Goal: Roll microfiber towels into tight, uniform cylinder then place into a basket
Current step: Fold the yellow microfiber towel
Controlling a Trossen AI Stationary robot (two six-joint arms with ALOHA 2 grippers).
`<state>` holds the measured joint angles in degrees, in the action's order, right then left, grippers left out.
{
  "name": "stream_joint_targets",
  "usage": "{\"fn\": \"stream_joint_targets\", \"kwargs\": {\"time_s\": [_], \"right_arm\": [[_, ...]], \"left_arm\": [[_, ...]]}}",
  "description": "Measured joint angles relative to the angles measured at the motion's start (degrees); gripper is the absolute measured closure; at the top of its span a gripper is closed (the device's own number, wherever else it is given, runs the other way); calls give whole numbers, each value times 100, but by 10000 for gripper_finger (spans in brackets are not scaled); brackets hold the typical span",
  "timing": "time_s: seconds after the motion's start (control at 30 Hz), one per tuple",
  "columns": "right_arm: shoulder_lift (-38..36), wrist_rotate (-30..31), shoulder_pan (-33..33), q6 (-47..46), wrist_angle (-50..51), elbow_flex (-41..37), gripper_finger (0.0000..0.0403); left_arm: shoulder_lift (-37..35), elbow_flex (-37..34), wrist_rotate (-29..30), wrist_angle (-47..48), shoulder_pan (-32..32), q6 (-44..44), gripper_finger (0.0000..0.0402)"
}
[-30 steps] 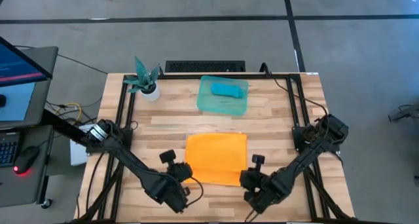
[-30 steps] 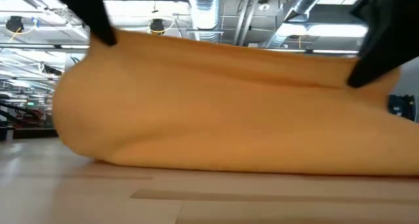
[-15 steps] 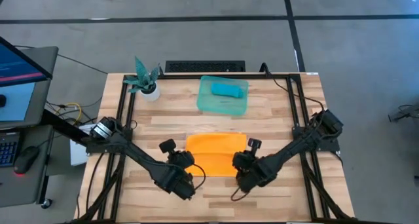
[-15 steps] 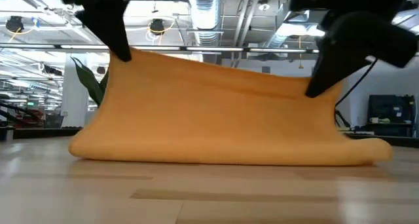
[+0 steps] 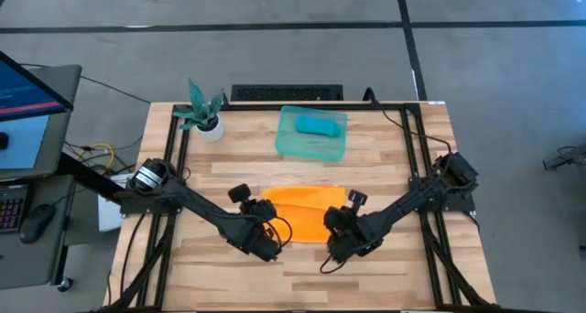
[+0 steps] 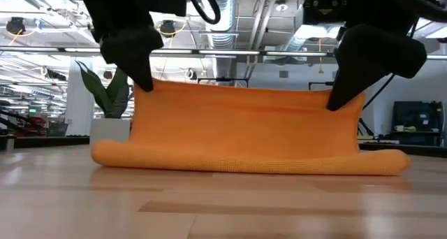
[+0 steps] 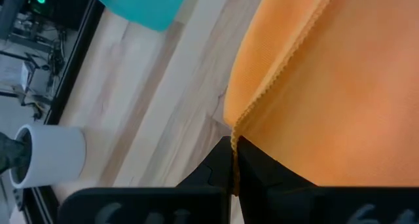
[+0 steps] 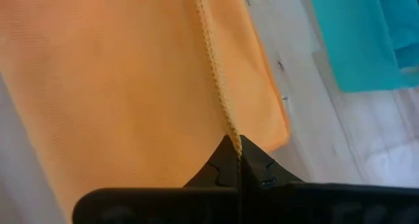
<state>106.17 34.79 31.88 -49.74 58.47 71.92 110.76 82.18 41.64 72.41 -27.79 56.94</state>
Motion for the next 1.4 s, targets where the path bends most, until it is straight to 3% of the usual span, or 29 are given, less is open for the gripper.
{"fn": "stream_joint_targets", "kwargs": {"time_s": [0.27, 0.53, 0.93, 1.2, 1.4], "right_arm": [[0, 148, -144, -366, 432, 0, 394], [0, 80, -201, -91, 89, 0, 395], [0, 113, -205, -84, 49, 0, 392], [0, 304, -231, -29, 69, -2, 382], [0, 466, -318, 220, 72, -2, 326]], "left_arm": [[2, -66, 176, -72, 221, -147, 401], [2, -75, -296, -266, 335, -420, 401], [2, -75, -473, -296, 341, -406, 400], [2, -75, -432, -292, 341, -424, 344], [2, -75, -431, -291, 419, -424, 289]]}}
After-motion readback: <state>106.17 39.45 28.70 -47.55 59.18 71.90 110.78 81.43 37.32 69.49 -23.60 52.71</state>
